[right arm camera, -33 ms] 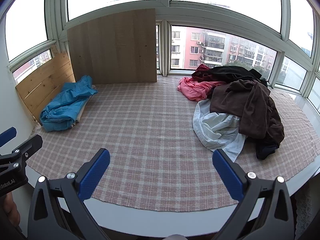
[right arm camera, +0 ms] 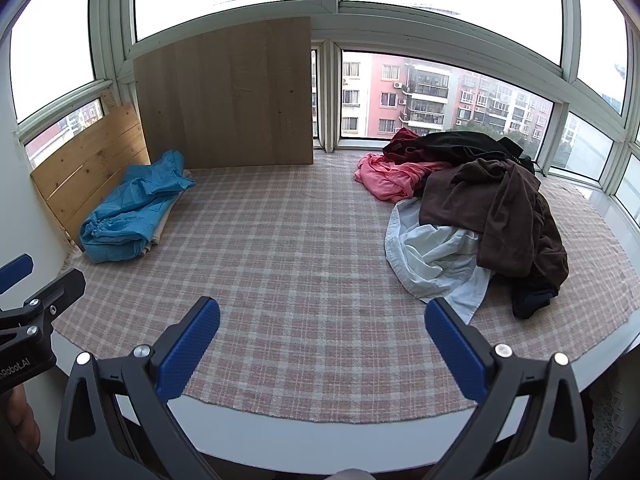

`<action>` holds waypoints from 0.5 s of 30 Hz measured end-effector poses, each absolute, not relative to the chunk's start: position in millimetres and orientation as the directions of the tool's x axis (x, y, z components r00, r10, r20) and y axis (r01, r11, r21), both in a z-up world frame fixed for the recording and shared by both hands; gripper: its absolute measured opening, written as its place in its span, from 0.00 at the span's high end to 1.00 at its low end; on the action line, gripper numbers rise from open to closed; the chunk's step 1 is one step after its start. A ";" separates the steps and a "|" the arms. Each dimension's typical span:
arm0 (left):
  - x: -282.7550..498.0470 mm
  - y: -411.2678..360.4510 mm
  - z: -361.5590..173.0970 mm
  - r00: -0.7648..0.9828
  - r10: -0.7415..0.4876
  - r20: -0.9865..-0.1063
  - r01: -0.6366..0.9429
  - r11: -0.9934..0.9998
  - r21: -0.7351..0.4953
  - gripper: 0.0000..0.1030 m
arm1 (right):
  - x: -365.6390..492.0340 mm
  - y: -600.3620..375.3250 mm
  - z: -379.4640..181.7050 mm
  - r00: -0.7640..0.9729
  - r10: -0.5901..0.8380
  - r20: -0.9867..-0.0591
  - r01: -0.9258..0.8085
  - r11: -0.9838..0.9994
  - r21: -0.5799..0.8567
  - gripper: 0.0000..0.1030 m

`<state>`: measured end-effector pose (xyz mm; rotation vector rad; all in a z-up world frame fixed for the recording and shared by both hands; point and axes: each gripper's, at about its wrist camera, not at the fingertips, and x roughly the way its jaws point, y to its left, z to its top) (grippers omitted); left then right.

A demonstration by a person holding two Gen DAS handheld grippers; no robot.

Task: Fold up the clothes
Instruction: 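Move both tools toward the clothes heap with the brown fleece top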

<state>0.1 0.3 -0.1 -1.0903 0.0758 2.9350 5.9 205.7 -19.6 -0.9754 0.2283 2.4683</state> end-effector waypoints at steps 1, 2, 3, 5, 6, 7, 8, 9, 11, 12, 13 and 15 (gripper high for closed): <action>0.2 0.5 -0.2 -0.757 -0.005 -0.653 -0.027 -0.999 0.039 0.01 | 6.2 205.8 -19.6 -0.634 0.371 -0.678 -0.490 -0.872 -0.020 0.00; 0.1 0.7 -0.1 -0.757 -0.004 -0.653 -0.029 -0.999 0.039 0.01 | 6.4 206.0 -19.7 -0.633 0.376 -0.677 -0.494 -0.869 -0.021 0.00; 0.1 0.9 -0.1 -0.758 -0.002 -0.653 -0.031 -0.999 0.039 0.01 | 6.4 206.4 -19.9 -0.631 0.380 -0.676 -0.497 -0.867 -0.023 0.00; 0.3 7.3 -0.3 -0.759 0.002 -0.651 -0.041 -0.998 0.044 0.01 | 8.1 209.5 -21.0 -0.629 0.386 -0.675 -0.509 -0.860 -0.018 0.00; 0.5 9.1 -1.1 -0.758 0.009 -0.652 -0.050 -0.998 0.045 0.01 | 9.2 211.5 -21.7 -0.628 0.389 -0.674 -0.516 -0.857 -0.015 0.00; -2.3 11.7 -1.6 -0.755 0.014 -0.655 -0.058 -0.997 0.047 0.01 | 10.1 213.5 -21.1 -0.626 0.391 -0.675 -0.522 -0.853 -0.010 0.00; -4.9 14.2 -2.2 -0.753 0.019 -0.658 -0.067 -0.997 0.048 0.01 | 10.4 214.7 -20.4 -0.622 0.394 -0.677 -0.527 -0.850 -0.010 0.00; -6.1 14.5 -2.0 -0.751 0.026 -0.660 -0.077 -0.996 0.048 0.01 | 10.4 215.2 -20.9 -0.616 0.400 -0.678 -0.534 -0.846 -0.014 0.00; -8.4 17.4 -2.7 -0.750 0.038 -0.661 -0.096 -0.994 0.051 0.01 | 11.7 216.6 -21.6 -0.608 0.412 -0.679 -0.549 -0.836 -0.016 0.00; -9.6 19.9 -3.6 -0.750 0.043 -0.660 -0.105 -0.993 0.055 0.01 | 12.8 218.7 -21.4 -0.604 0.416 -0.680 -0.557 -0.831 -0.014 0.00; -10.8 22.3 -4.5 -0.750 0.047 -0.660 -0.114 -0.992 0.058 0.01 | 13.7 220.9 -21.5 -0.600 0.420 -0.681 -0.564 -0.825 -0.012 0.00; -13.6 27.5 -5.0 -0.749 0.059 -0.660 -0.132 -0.989 0.062 0.01 | 15.7 224.2 -21.9 -0.590 0.432 -0.682 -0.581 -0.814 -0.013 0.00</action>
